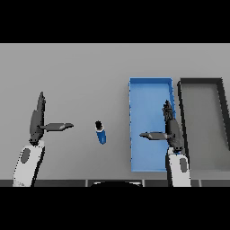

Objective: Pick up the blue pipe and place it into the blue bin.

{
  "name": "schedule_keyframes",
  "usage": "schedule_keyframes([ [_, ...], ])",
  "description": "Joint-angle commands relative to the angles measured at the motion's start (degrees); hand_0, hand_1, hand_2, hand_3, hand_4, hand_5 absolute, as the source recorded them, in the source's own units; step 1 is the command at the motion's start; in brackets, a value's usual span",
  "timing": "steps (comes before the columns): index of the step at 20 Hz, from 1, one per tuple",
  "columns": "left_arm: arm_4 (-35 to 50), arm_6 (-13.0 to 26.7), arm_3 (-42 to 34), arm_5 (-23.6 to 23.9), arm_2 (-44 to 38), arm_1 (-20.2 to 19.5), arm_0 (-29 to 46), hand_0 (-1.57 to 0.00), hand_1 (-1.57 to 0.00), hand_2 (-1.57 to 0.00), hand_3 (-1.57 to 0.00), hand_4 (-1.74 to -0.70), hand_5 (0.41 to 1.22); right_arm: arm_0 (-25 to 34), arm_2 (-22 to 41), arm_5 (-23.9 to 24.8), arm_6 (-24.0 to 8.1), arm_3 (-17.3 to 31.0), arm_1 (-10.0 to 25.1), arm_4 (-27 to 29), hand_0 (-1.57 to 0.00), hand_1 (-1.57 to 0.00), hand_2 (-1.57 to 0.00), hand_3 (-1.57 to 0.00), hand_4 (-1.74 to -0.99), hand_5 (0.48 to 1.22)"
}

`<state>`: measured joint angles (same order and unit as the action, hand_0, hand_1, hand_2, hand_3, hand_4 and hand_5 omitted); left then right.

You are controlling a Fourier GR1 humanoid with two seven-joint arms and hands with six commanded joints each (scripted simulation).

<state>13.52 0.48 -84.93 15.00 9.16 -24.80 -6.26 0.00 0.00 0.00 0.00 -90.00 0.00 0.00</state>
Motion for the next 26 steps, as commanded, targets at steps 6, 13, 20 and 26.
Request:
schedule_keyframes([
  [6,-0.18,-0.06,0.85,0.13,0.11,0.50,-1.16,0.00,0.00,0.00,0.00,-0.97,0.593,0.87,-0.89,-0.26,-0.76,0.45,0.79,0.74,0.00,0.00,0.00,0.00,-1.205,0.629],
  [13,-0.86,-10.34,2.84,-15.96,2.94,-9.21,2.34,0.00,0.00,0.00,0.00,-0.96,0.594,-5.59,4.91,-1.62,6.35,-6.52,7.84,-10.31,0.00,0.00,0.00,0.00,-1.206,0.625],
  [20,0.42,-11.07,-4.54,-25.39,7.47,-13.58,6.23,0.00,0.00,0.00,0.00,-1.05,0.535,-5.01,4.36,-2.25,6.04,-6.52,9.12,-9.92,0.00,0.00,0.00,0.00,-1.176,0.615],
  [26,-4.17,-4.15,-8.45,-26.79,15.81,-9.56,5.97,0.00,0.00,0.00,0.00,-1.14,0.464,-5.20,5.03,-2.27,4.84,-6.95,8.30,-10.13,0.00,0.00,0.00,0.00,-1.189,0.619],
])
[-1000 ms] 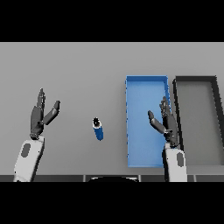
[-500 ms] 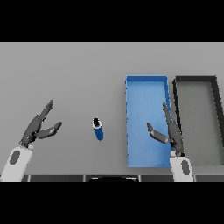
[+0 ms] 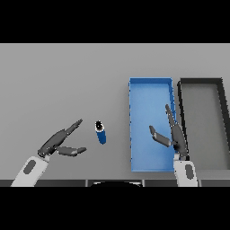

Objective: Pick up the blue pipe and place it into the blue bin.

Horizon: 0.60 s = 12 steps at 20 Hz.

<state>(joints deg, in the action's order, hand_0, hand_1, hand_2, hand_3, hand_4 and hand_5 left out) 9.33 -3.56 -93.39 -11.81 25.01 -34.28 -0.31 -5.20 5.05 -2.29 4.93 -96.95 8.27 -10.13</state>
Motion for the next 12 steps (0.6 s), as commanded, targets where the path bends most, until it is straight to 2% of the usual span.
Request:
schedule_keyframes([
  [1,-0.77,-0.53,0.16,0.02,0.80,0.80,-0.17,0.00,0.00,0.00,0.00,-1.14,0.455,0.75,-0.56,0.01,-0.69,0.18,0.24,0.49,0.00,0.00,0.00,0.00,-1.195,0.617],
  [4,-1.88,0.42,1.82,0.33,2.73,4.40,-1.82,0.00,0.00,0.00,0.00,-1.15,0.451,-0.76,0.02,-0.18,1.26,-0.43,-0.10,0.24,0.00,0.00,0.00,0.00,-1.213,0.625],
  [6,-3.22,-1.58,3.65,0.44,3.69,6.35,-2.57,0.00,0.00,0.00,0.00,-1.15,0.456,-1.00,0.07,-0.06,0.94,-0.11,-0.49,0.25,0.00,0.00,0.00,0.00,-1.217,0.626],
  [9,-5.15,-0.90,6.85,2.42,5.19,11.33,-4.91,0.00,0.00,0.00,0.00,-1.15,0.460,-0.55,-0.25,0.20,-0.71,-0.89,0.10,-0.03,0.00,0.00,0.00,0.00,-1.201,0.620],
  [12,-5.36,-2.15,9.26,2.43,5.48,13.79,-6.79,0.00,0.00,0.00,0.00,-1.13,0.459,-0.53,-0.60,0.21,-1.14,-0.72,0.18,0.29,0.00,0.00,0.00,0.00,-1.210,0.631],
])
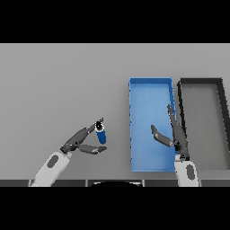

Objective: Pick up the blue pipe and place it into the blue bin.

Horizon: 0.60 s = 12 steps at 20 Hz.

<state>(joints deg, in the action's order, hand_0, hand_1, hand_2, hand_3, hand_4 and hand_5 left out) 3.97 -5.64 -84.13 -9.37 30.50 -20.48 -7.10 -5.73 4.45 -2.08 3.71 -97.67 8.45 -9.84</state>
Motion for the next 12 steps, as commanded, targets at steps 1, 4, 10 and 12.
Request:
schedule_keyframes([
  [1,-0.39,0.20,1.44,-0.03,0.04,0.72,-1.28,0.00,0.00,0.00,0.00,-1.12,0.456,-0.45,0.06,-0.10,0.96,0.09,0.08,-0.12,0.00,0.00,0.00,0.00,-1.211,0.634],
  [4,-4.05,1.21,5.41,2.25,1.18,2.82,-2.89,0.00,0.00,0.00,0.00,-1.06,0.425,-0.87,-0.32,-0.47,1.66,0.06,0.35,0.48,0.00,0.00,0.00,0.00,-1.222,0.642],
  [10,-1.97,-2.25,7.32,1.73,1.13,6.97,-3.35,0.00,0.00,-0.05,-0.04,-1.14,0.502,-1.23,-0.06,0.01,2.62,-0.19,0.47,-0.50,0.00,0.00,0.00,0.00,-1.210,0.653],
  [12,0.27,-1.98,7.44,1.35,0.44,8.79,-3.57,-0.01,-0.16,-0.31,-0.28,-1.24,0.613,-1.15,-0.18,-0.27,2.68,-0.11,0.51,-0.10,0.00,0.00,0.00,0.00,-1.217,0.655],
])
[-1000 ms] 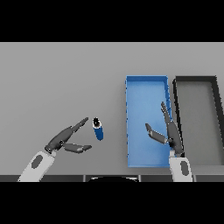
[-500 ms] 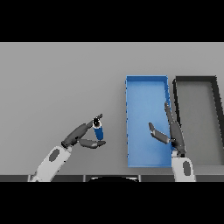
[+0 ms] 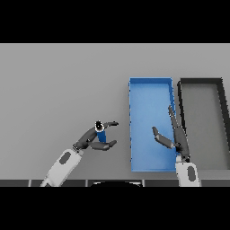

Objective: Pick up the blue pipe and place it into the blue bin.

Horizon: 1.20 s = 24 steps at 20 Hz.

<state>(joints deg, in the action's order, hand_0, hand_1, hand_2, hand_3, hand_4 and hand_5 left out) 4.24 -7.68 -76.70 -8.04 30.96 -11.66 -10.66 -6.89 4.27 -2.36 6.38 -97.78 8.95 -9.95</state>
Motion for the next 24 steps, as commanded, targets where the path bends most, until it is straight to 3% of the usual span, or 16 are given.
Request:
schedule_keyframes([
  [1,1.18,-0.27,0.69,-0.13,-0.62,0.91,-0.02,-0.12,-0.32,-0.49,-0.53,-1.28,0.735,-0.83,0.08,0.03,0.72,-0.44,-0.05,-0.05,0.00,0.00,0.00,0.00,-1.220,0.656],
  [3,1.61,-0.25,0.91,0.31,-0.93,1.89,0.00,-0.60,-0.75,-0.87,-0.91,-1.44,0.910,-0.46,0.11,0.17,-0.03,-0.39,-0.12,-0.18,0.00,0.00,0.00,0.00,-1.219,0.657],
  [6,0.62,-3.52,0.94,0.02,0.29,2.38,0.48,-1.07,-1.15,-1.21,-1.19,-1.58,1.062,-0.04,0.16,0.29,-0.55,0.23,-0.77,0.11,0.00,0.00,0.00,0.00,-1.233,0.660],
  [9,-0.72,-4.09,0.61,1.51,0.93,2.53,0.59,-1.32,-1.36,-1.39,-1.38,-1.51,1.139,0.41,0.03,-0.17,-0.49,0.50,-0.74,0.72,0.00,0.00,0.00,0.00,-1.222,0.646],
  [15,-0.92,-3.12,-5.46,2.51,-0.46,4.07,-0.66,-1.50,-1.51,-1.52,-1.52,-1.47,1.200,1.73,-0.57,-0.66,-2.27,0.47,-0.49,1.90,0.00,0.00,0.00,0.00,-1.229,0.633],
  [24,-0.79,2.75,-14.28,-0.50,-0.12,6.15,-3.67,-1.56,-1.56,-1.56,-1.56,-1.47,1.218,1.02,-0.20,0.31,-0.52,0.83,0.33,-0.76,0.00,0.00,0.00,0.00,-1.161,0.644],
])
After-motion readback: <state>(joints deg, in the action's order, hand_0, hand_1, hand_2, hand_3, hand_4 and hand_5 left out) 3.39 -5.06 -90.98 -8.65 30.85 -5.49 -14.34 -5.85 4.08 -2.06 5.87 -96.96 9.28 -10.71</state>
